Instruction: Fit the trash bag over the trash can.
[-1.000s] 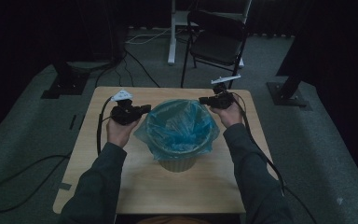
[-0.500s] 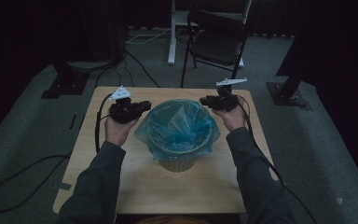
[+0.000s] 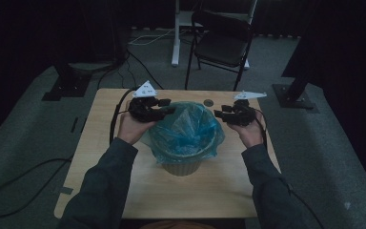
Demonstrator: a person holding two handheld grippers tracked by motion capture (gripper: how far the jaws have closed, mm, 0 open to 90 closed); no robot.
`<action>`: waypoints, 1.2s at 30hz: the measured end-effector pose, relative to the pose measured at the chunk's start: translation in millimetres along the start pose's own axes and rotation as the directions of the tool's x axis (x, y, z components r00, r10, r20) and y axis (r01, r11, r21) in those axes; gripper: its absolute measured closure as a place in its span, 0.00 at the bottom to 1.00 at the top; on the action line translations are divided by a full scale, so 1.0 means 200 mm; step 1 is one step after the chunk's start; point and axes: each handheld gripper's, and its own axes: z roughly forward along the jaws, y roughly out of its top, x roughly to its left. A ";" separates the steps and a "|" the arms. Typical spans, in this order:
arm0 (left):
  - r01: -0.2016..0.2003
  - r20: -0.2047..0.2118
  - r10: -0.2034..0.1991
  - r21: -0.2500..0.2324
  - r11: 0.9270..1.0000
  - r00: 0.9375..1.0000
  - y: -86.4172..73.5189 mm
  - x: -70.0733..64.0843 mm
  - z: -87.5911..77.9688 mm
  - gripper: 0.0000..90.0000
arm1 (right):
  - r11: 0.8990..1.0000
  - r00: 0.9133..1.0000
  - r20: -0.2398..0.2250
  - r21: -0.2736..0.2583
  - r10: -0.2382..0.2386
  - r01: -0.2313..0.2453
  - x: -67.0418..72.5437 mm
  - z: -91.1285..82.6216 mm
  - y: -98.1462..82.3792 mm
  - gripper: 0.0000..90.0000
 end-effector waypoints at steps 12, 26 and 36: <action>-0.131 0.101 0.112 0.214 0.968 0.989 0.03 -0.08 0.21 0.74 | 1.000 1.000 -0.011 0.011 0.010 -0.010 0.00 -0.01 -0.07 0.58; -0.303 0.124 0.276 0.416 0.858 0.953 0.10 -0.19 0.39 0.72 | 1.000 1.000 -0.019 0.019 0.014 -0.014 0.00 0.00 -0.10 0.58; -0.395 0.206 0.337 0.510 0.765 0.919 0.05 -0.25 0.54 0.69 | 1.000 1.000 -0.018 0.016 0.020 -0.020 -0.01 -0.01 -0.11 0.58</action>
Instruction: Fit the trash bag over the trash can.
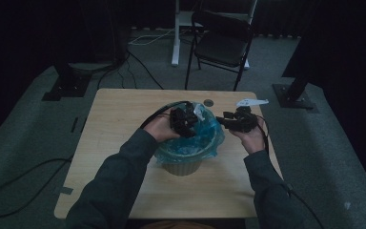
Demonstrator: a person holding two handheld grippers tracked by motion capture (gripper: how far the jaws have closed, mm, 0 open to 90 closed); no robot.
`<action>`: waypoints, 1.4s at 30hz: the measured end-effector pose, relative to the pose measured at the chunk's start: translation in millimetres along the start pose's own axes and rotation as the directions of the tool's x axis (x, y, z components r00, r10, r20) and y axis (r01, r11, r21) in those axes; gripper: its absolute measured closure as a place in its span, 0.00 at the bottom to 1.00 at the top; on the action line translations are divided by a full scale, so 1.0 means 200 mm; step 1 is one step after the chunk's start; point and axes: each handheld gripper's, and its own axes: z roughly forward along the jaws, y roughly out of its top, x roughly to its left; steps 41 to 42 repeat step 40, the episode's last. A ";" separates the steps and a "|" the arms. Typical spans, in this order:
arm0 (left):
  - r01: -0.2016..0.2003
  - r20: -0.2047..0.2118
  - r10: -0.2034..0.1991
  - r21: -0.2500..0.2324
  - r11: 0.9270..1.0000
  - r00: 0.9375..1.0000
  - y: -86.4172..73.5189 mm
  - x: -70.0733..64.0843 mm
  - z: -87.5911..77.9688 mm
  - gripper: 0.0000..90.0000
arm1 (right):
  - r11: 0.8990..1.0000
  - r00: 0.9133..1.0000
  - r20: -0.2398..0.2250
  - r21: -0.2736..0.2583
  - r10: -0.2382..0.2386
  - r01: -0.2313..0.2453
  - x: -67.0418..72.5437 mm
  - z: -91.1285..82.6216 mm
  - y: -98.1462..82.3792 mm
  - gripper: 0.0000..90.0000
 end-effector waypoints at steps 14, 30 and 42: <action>-0.030 -0.013 0.033 0.205 0.978 0.999 0.02 0.00 0.14 0.66 | 1.000 1.000 -0.003 0.002 -0.006 0.006 0.01 0.01 0.01 0.57; 0.065 -0.090 -0.073 -0.088 0.994 0.993 -0.04 0.02 -0.11 0.64 | 1.000 1.000 -0.002 0.007 -0.002 0.002 0.00 0.01 -0.01 0.57; 0.180 -0.201 -0.246 -0.297 0.938 0.948 -0.22 0.08 -0.35 0.64 | 1.000 1.000 0.000 0.010 0.004 -0.004 -0.01 0.01 -0.02 0.57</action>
